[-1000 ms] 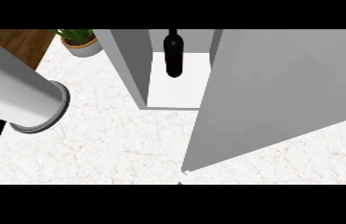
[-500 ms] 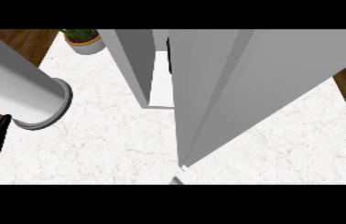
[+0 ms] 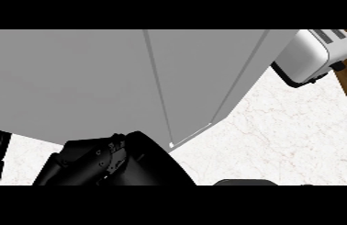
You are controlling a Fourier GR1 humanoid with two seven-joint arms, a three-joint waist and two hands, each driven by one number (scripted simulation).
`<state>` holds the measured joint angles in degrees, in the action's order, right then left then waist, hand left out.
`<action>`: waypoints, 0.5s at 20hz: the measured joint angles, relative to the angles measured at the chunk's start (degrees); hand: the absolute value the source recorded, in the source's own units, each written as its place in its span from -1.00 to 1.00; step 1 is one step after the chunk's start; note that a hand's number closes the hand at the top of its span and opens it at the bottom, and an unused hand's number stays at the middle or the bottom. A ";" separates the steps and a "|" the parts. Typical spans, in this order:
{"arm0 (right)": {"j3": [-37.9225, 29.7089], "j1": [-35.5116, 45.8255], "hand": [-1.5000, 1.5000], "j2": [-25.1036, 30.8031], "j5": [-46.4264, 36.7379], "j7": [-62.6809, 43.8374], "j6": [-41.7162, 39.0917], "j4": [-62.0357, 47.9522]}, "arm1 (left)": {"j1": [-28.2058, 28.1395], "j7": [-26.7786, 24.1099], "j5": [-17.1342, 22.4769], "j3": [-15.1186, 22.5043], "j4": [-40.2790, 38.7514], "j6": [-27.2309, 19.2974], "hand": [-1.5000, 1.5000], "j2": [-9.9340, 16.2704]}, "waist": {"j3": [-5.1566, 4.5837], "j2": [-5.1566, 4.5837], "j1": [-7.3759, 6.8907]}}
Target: Pick up the wine, place it into the cabinet and close the cabinet
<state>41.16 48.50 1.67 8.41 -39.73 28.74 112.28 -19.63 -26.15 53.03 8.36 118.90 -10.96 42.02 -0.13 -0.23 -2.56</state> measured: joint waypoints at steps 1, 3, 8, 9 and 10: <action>-1.13 2.68 1.00 -0.35 1.10 0.65 0.41 -2.77 | 0.22 0.09 0.04 -0.32 -0.50 0.27 -1.00 -0.18 | 0.00 0.01 0.05; -2.70 8.16 1.00 -0.84 3.32 2.01 1.80 -8.13 | 0.60 0.27 -0.12 -0.71 -1.07 0.64 -1.00 -0.53 | 0.01 0.02 0.00; -7.89 16.52 1.00 -1.29 3.19 6.24 -2.10 -19.97 | 2.34 1.61 -0.92 -0.90 -1.63 -0.85 -1.00 -1.91 | 0.04 0.02 0.88; -8.43 17.50 1.00 -1.37 2.74 7.00 -2.42 -21.99 | 1.90 1.55 -1.36 -0.86 -1.33 -0.81 -1.00 -2.23 | 0.05 0.07 0.92; -9.46 18.25 1.00 -1.45 2.62 8.54 -3.38 -24.68 | 2.20 1.31 -1.79 -0.73 -2.18 -0.31 -1.00 -2.57 | 0.04 0.03 0.98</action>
<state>31.70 66.75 0.22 11.03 -31.19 25.36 87.61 -17.44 -24.84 51.25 7.63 116.72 -11.28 39.45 -0.09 -0.20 -1.58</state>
